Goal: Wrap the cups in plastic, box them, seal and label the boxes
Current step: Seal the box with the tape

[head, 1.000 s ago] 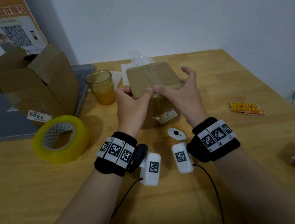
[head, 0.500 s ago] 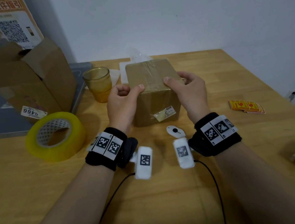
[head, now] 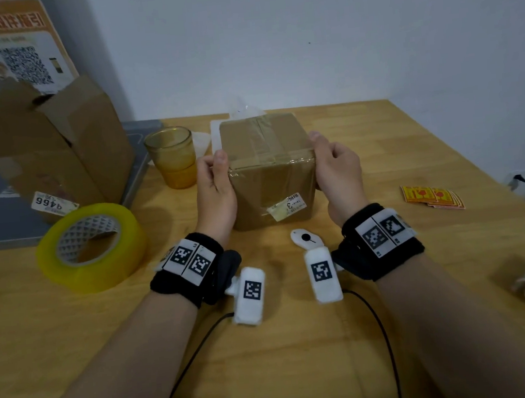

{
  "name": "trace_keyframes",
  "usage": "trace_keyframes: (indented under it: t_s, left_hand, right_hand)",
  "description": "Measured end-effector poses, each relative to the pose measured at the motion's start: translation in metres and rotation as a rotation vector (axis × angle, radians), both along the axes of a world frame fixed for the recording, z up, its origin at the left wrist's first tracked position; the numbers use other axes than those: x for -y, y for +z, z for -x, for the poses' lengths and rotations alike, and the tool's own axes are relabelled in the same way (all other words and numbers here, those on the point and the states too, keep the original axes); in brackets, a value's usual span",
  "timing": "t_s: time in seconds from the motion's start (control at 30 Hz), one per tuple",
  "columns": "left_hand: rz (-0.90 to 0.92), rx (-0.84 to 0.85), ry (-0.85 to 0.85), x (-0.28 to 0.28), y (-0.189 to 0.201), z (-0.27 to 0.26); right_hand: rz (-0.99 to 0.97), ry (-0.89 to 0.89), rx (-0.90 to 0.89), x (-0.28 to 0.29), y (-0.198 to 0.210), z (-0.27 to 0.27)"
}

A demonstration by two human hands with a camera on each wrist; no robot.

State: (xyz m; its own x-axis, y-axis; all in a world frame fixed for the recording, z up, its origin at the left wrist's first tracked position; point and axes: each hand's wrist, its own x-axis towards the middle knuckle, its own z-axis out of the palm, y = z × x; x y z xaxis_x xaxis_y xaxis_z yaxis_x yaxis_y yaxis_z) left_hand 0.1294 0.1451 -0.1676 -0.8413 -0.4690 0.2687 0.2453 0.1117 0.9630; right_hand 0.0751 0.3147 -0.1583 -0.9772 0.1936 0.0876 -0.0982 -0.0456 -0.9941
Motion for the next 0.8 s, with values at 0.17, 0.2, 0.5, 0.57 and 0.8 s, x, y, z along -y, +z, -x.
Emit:
trace_keyframes:
  t_s: [0.17,0.2,0.5,0.57,0.8]
  left_hand:
    - [-0.022,0.045,0.001,0.002,-0.003,0.004]
    - [-0.045,0.051,-0.006,0.002,-0.003,0.004]
    - [-0.111,0.118,0.016,0.014,-0.004,0.011]
    - [-0.120,0.129,0.030,0.016,-0.002,0.012]
    - [-0.077,0.195,0.009,0.023,0.007,0.010]
  right_hand:
    - [-0.055,-0.014,-0.017,0.001,-0.003,0.001]
    - [-0.069,-0.014,-0.026,0.000,-0.004,0.001]
    - [-0.285,-0.055,-0.080,-0.004,-0.011,0.011]
    - [-0.304,-0.025,-0.018,-0.006,-0.013,0.013]
    - [-0.156,0.012,0.091,-0.013,0.012,0.003]
